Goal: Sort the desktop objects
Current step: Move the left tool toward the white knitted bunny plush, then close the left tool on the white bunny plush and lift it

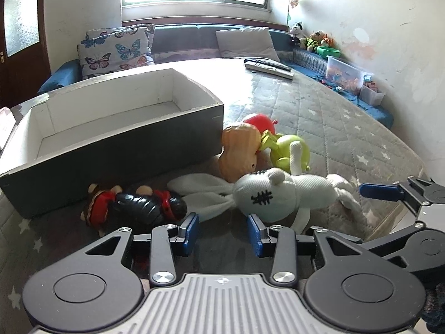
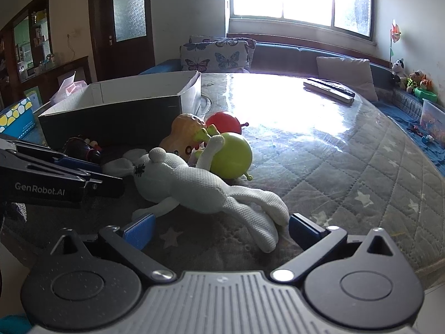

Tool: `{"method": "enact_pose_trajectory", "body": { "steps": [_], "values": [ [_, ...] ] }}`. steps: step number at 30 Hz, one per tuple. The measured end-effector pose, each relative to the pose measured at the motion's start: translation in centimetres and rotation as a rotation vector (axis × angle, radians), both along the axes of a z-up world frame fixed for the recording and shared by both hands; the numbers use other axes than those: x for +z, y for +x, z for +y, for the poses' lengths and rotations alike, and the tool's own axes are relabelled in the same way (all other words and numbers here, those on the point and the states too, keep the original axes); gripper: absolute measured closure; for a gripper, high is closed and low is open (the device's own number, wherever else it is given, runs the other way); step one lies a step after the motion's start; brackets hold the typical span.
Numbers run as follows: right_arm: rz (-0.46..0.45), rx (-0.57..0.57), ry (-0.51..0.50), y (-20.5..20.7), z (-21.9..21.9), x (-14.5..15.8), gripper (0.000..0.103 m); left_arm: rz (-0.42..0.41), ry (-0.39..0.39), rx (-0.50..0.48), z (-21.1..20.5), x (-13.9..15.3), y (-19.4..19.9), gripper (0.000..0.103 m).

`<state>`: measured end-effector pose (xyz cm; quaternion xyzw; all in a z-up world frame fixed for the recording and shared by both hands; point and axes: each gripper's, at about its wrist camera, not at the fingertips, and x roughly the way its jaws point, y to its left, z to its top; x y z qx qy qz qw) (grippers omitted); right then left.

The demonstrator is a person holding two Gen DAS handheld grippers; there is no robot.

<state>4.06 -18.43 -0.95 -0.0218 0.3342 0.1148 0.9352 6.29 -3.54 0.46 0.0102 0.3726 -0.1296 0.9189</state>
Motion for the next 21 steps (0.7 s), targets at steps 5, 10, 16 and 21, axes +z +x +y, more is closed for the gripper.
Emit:
{"method": "enact_pose_trajectory", "body": {
  "steps": [5, 10, 16, 21],
  "values": [
    [0.009, 0.008, 0.006, 0.7, 0.0, 0.1, 0.004, 0.001, -0.016, -0.022, -0.1, 0.3, 0.7, 0.062],
    [0.018, 0.009, -0.004, 1.4, 0.2, 0.0, 0.005, 0.001, -0.038, -0.046, -0.1, 0.6, 1.4, 0.062],
    [0.027, 0.011, 0.002, 2.0, 0.4, 0.0, 0.008, 0.027, -0.07, -0.073, 0.0, 0.5, 2.5, 0.062],
    [0.029, 0.018, 0.006, 2.4, 0.4, -0.1, 0.01, 0.051, -0.146, -0.1, 0.7, 1.1, 3.0, 0.062]
  ]
}}
